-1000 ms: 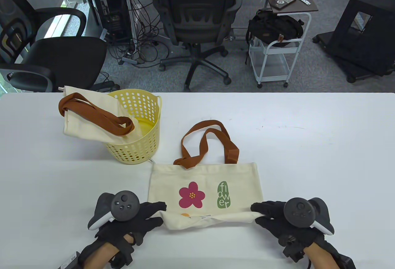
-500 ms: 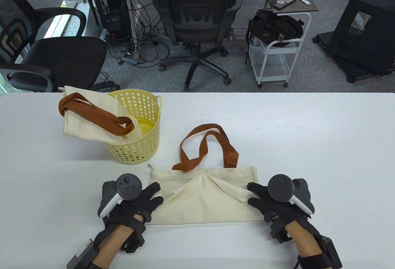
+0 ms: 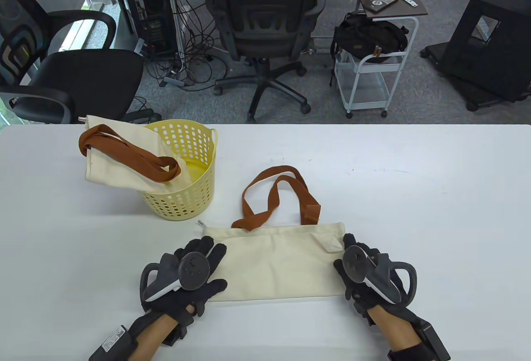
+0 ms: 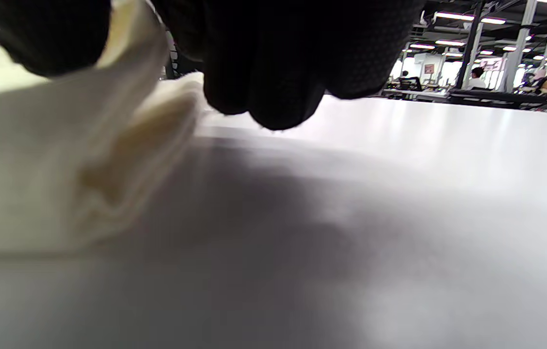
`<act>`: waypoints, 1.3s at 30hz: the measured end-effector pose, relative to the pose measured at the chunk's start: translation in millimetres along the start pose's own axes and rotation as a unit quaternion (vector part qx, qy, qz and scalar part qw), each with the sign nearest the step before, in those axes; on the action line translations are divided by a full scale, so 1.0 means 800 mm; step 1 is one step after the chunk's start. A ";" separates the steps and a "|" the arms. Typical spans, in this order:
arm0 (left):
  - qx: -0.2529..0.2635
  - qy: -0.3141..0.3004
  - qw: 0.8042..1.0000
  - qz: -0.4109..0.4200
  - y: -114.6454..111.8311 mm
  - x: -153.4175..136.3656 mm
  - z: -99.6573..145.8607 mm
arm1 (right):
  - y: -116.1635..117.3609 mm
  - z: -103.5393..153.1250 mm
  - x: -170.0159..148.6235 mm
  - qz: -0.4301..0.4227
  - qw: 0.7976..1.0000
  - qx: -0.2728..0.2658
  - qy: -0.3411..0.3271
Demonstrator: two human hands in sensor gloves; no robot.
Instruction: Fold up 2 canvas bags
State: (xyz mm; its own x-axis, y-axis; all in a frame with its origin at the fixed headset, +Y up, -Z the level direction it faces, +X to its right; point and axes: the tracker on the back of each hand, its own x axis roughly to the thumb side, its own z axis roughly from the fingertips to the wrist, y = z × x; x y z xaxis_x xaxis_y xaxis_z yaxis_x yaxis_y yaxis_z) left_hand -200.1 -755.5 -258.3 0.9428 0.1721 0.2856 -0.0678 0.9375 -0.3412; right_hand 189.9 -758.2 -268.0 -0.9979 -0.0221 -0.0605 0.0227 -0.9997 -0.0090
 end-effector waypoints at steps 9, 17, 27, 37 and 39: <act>-0.149 0.026 0.988 0.034 -0.033 -0.024 -0.022 | -0.004 -0.012 -0.004 -0.019 0.998 0.056 -0.003; -0.149 0.024 0.988 0.022 -0.035 -0.024 -0.023 | -0.071 -0.066 0.015 -0.131 0.991 0.022 0.007; -0.149 0.026 0.988 0.018 -0.035 -0.024 -0.023 | -0.111 -0.189 0.122 -0.035 0.997 0.073 -0.017; -0.148 0.026 0.988 0.021 -0.035 -0.024 -0.022 | -0.039 -0.287 0.192 0.078 0.981 0.176 -0.036; -0.149 0.026 0.988 0.022 -0.035 -0.024 -0.023 | -0.028 -0.298 0.198 0.085 0.978 0.190 -0.031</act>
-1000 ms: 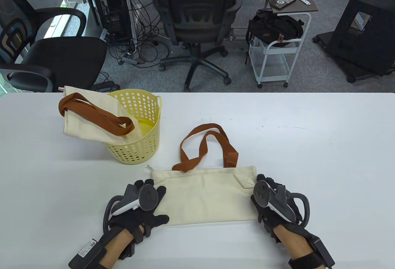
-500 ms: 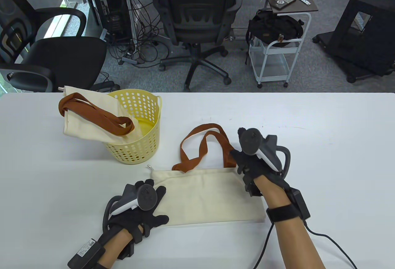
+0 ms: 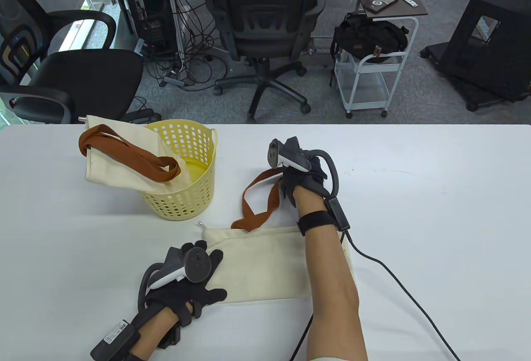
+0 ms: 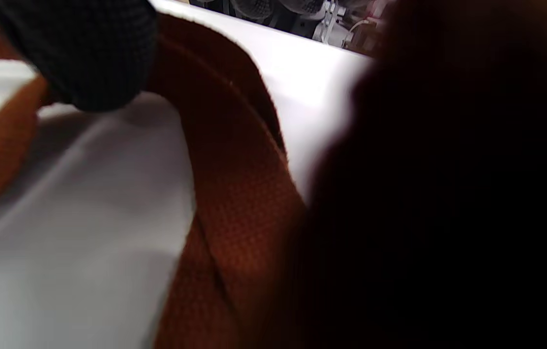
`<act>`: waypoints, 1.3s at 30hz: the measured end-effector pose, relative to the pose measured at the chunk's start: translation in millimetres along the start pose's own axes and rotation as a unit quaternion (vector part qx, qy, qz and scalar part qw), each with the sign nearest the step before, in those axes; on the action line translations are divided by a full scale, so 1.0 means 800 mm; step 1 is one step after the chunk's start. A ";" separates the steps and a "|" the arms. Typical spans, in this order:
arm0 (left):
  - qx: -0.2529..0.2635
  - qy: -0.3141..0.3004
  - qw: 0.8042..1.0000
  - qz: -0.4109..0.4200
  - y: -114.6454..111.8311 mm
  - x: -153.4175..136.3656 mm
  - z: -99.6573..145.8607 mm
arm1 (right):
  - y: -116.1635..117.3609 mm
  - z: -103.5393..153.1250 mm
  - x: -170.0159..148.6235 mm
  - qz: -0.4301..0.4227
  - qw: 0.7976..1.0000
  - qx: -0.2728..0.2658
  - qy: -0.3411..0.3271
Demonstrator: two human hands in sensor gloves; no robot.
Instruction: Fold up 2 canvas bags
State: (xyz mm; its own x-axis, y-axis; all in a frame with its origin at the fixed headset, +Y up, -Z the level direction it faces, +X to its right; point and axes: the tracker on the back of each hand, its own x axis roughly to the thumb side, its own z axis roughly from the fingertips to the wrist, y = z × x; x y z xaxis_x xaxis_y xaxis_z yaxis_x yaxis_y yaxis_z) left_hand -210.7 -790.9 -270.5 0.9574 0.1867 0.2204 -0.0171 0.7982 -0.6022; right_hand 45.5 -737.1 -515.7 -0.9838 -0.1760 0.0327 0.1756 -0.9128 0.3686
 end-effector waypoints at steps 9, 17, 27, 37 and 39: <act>0.001 0.000 1.000 0.002 -0.001 0.000 0.000 | 0.013 -0.024 0.020 0.020 0.998 -0.058 0.001; 0.002 0.000 1.000 0.005 -0.002 -0.001 0.000 | 0.006 -0.021 0.016 0.028 0.993 -0.118 0.002; 0.002 0.002 1.000 -0.001 -0.002 -0.001 0.000 | -0.049 0.064 -0.011 -0.074 0.976 -0.191 -0.071; 0.000 0.003 1.000 -0.005 -0.002 -0.001 0.001 | -0.067 0.220 -0.013 -0.129 0.950 -0.210 -0.189; 0.000 0.004 1.000 -0.007 -0.002 0.000 0.001 | -0.058 0.248 -0.010 -0.124 0.948 -0.210 -0.207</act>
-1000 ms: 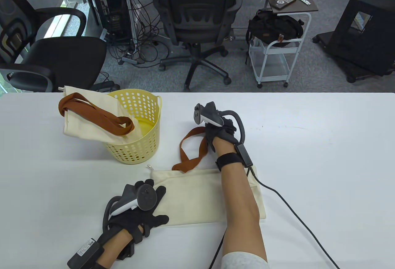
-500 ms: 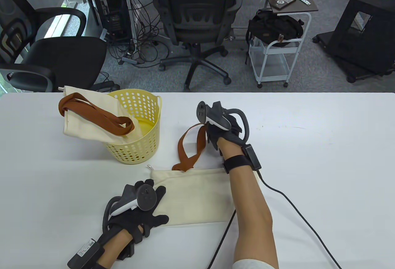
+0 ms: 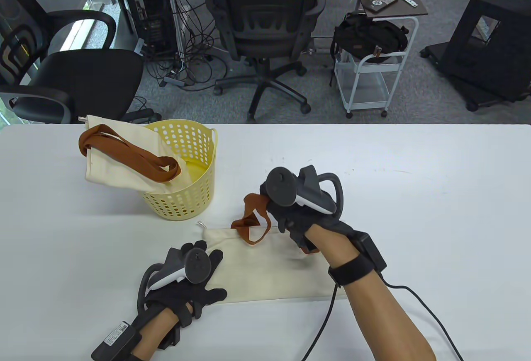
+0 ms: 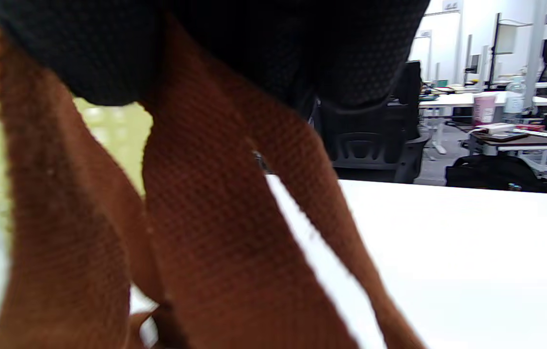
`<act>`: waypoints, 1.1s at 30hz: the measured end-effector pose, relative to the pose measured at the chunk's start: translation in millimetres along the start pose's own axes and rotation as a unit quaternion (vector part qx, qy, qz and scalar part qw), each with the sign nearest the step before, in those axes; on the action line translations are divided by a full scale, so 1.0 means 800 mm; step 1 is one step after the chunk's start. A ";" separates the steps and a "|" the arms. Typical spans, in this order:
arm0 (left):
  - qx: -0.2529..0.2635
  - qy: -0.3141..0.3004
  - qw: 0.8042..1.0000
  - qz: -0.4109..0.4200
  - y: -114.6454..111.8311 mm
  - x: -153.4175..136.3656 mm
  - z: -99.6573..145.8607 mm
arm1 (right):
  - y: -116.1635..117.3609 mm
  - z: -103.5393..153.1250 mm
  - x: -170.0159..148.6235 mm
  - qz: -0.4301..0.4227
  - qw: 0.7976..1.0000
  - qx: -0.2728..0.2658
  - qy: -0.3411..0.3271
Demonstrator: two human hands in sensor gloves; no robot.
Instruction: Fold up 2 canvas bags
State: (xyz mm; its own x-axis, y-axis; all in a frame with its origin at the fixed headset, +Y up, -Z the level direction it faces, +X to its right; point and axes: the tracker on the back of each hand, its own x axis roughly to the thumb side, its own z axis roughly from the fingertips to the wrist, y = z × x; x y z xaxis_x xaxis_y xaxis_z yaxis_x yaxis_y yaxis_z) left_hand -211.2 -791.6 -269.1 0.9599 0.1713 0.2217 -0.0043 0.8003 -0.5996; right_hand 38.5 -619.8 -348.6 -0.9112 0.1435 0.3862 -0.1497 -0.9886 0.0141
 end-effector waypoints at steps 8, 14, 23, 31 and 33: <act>-0.001 0.002 1.000 -0.004 0.001 0.001 0.001 | 0.043 0.093 0.030 0.006 0.998 0.044 -0.052; -0.003 0.003 1.000 -0.004 0.001 0.001 0.001 | 0.105 0.138 0.032 0.066 0.989 0.064 -0.118; -0.004 0.000 1.000 -0.002 0.000 0.000 0.000 | 0.168 0.171 0.037 0.179 0.966 0.049 -0.177; -0.004 0.001 1.000 -0.002 -0.001 0.000 0.000 | 0.170 0.187 0.041 0.209 0.955 0.022 -0.212; -0.003 0.001 1.000 0.000 -0.001 0.000 0.000 | 0.172 0.190 0.043 0.216 0.951 0.022 -0.221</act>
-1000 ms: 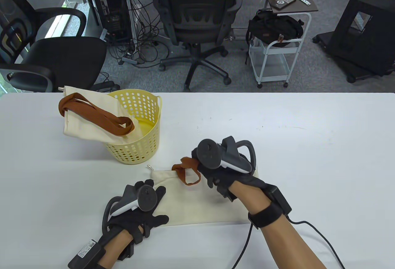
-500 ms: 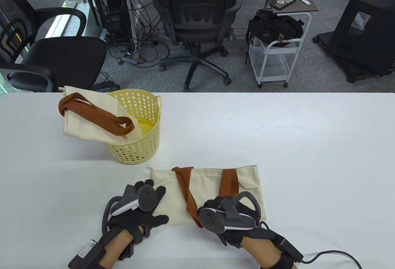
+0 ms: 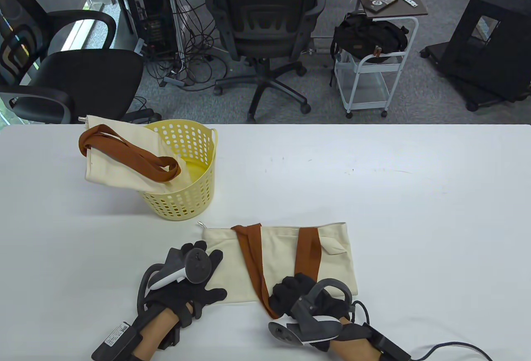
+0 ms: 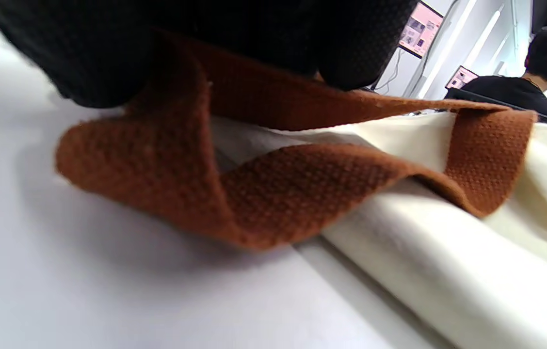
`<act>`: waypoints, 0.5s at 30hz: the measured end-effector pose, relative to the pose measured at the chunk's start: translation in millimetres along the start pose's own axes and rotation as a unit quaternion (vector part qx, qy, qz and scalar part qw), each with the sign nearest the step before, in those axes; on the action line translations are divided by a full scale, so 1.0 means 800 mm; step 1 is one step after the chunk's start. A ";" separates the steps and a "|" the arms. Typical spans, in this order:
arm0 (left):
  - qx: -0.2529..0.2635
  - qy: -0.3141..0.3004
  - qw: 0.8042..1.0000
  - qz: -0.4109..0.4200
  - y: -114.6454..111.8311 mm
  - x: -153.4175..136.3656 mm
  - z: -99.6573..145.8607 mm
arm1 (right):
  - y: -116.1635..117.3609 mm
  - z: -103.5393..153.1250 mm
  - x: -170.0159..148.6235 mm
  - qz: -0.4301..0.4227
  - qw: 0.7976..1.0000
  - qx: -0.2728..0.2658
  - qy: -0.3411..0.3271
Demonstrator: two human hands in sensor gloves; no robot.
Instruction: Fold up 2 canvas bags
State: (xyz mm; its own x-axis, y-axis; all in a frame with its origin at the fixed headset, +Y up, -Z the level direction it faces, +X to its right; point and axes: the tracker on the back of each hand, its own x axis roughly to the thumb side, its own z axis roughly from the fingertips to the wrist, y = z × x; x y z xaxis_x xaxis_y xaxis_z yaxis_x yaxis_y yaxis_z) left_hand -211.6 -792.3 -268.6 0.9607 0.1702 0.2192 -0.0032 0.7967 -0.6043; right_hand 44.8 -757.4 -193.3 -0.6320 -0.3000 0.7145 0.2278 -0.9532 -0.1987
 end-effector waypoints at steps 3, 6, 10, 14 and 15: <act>0.000 0.000 1.000 0.002 0.000 0.000 0.000 | 0.001 0.000 0.001 0.008 1.000 0.006 -0.008; 0.000 0.000 1.000 0.004 0.000 0.000 0.000 | 0.001 0.002 -0.001 0.008 1.000 0.005 -0.017; -0.001 0.001 1.000 0.005 0.000 -0.001 0.000 | -0.002 0.005 -0.002 0.008 0.999 -0.007 -0.032; 0.000 0.001 1.000 0.007 0.000 -0.002 0.000 | -0.007 0.008 -0.002 0.016 0.999 -0.011 -0.033; 0.000 0.000 1.000 0.008 0.000 -0.002 0.001 | -0.009 0.009 -0.003 0.024 0.999 -0.016 -0.033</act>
State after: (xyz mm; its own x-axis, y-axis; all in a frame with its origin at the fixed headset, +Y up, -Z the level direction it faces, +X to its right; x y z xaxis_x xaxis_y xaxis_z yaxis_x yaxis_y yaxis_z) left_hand -213.5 -792.5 -268.6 0.9604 0.1834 0.2097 -0.0191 0.7944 -0.6071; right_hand 49.8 -749.5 -188.8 -0.5705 -0.3437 0.7459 0.2319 -0.9387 -0.2551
